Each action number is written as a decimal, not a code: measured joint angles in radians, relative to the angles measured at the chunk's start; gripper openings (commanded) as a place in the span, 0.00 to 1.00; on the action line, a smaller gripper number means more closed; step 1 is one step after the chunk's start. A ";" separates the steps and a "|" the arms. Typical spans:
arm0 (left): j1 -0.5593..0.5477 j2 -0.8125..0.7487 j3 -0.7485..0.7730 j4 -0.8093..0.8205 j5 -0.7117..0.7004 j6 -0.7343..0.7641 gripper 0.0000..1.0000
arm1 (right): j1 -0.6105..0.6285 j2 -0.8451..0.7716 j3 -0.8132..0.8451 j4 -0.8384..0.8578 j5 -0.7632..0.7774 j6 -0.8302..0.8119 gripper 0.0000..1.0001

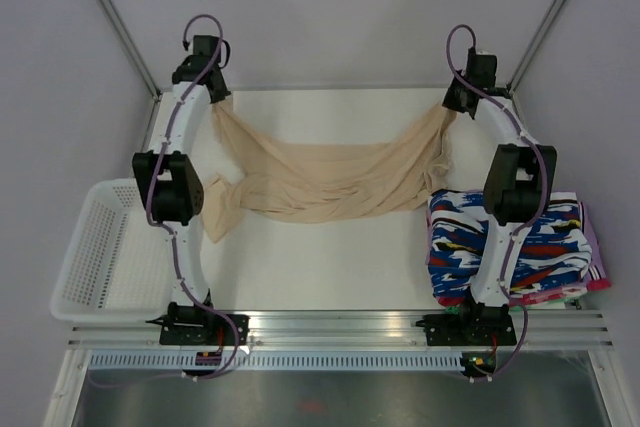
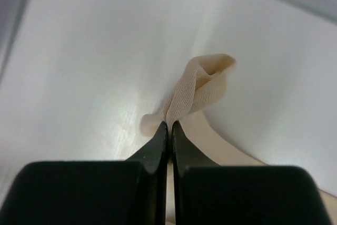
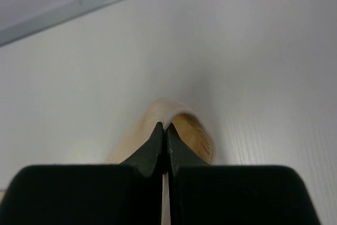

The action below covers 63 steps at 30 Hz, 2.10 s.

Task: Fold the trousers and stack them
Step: Flatten the trousers out

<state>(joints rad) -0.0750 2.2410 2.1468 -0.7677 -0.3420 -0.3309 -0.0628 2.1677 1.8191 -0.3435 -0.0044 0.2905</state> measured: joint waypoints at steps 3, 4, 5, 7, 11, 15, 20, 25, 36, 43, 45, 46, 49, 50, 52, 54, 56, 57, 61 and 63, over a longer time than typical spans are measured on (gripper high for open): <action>0.035 -0.166 0.007 0.023 -0.002 0.026 0.02 | 0.000 -0.085 0.002 0.000 -0.014 -0.007 0.00; 0.045 -0.225 0.007 0.039 -0.007 0.035 0.02 | 0.000 -0.124 0.002 0.001 -0.019 -0.007 0.00; 0.050 -0.274 0.007 0.053 -0.013 0.042 0.02 | 0.000 -0.167 0.002 0.007 -0.023 -0.007 0.00; 0.055 -0.386 0.004 0.089 -0.026 0.059 0.02 | 0.000 -0.266 -0.012 0.035 -0.031 -0.008 0.00; 0.049 -0.563 -0.003 0.152 -0.049 0.085 0.02 | 0.000 -0.504 -0.080 0.128 -0.054 -0.010 0.00; 0.047 -0.674 -0.015 0.200 -0.060 0.103 0.02 | -0.001 -0.686 -0.088 0.213 -0.079 -0.009 0.00; 0.047 -0.758 -0.037 0.218 -0.073 0.109 0.02 | -0.001 -0.777 -0.012 0.230 -0.112 0.002 0.00; 0.047 -0.827 -0.044 0.222 -0.081 0.109 0.02 | -0.001 -0.815 0.070 0.129 -0.085 0.010 0.00; 0.047 -0.958 -0.063 0.222 -0.116 0.111 0.02 | -0.003 -0.925 0.109 -0.169 0.063 -0.006 0.00; 0.047 -0.900 -0.274 0.228 -0.068 0.088 0.02 | -0.005 -0.844 -0.212 -0.129 0.073 -0.007 0.00; 0.047 -0.847 -0.333 0.230 -0.048 0.077 0.02 | -0.006 -0.799 -0.275 -0.127 0.062 -0.009 0.00; 0.047 -0.819 -0.369 0.228 -0.039 0.070 0.02 | -0.006 -0.778 -0.300 -0.127 0.055 -0.010 0.00; 0.047 -0.758 -0.446 0.217 -0.003 0.059 0.02 | -0.007 -0.729 -0.312 -0.116 0.038 -0.014 0.00; 0.047 -0.747 -0.452 0.214 0.009 0.058 0.02 | -0.008 -0.713 -0.299 -0.112 0.031 -0.016 0.00; 0.047 -0.734 -0.448 0.222 0.033 0.056 0.02 | -0.012 -0.675 -0.253 -0.102 0.008 -0.016 0.00; 0.047 -0.718 -0.409 0.229 0.057 0.051 0.02 | -0.019 -0.625 -0.194 -0.063 -0.023 -0.016 0.00; 0.047 -0.687 -0.347 0.254 0.083 0.038 0.02 | -0.024 -0.565 -0.142 -0.012 -0.052 -0.010 0.00; 0.047 -0.669 -0.318 0.264 0.092 0.032 0.02 | -0.026 -0.530 -0.119 0.016 -0.062 -0.003 0.00; 0.047 -0.554 -0.183 0.372 0.145 0.006 0.02 | -0.033 -0.315 0.105 0.043 -0.116 0.038 0.00; 0.047 -0.423 -0.001 0.363 0.166 -0.005 0.02 | -0.041 -0.116 0.389 0.007 -0.159 0.062 0.00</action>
<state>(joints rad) -0.0284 1.8179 2.1460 -0.4049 -0.1757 -0.3363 -0.1036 2.0518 2.2082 -0.3367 -0.1631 0.3527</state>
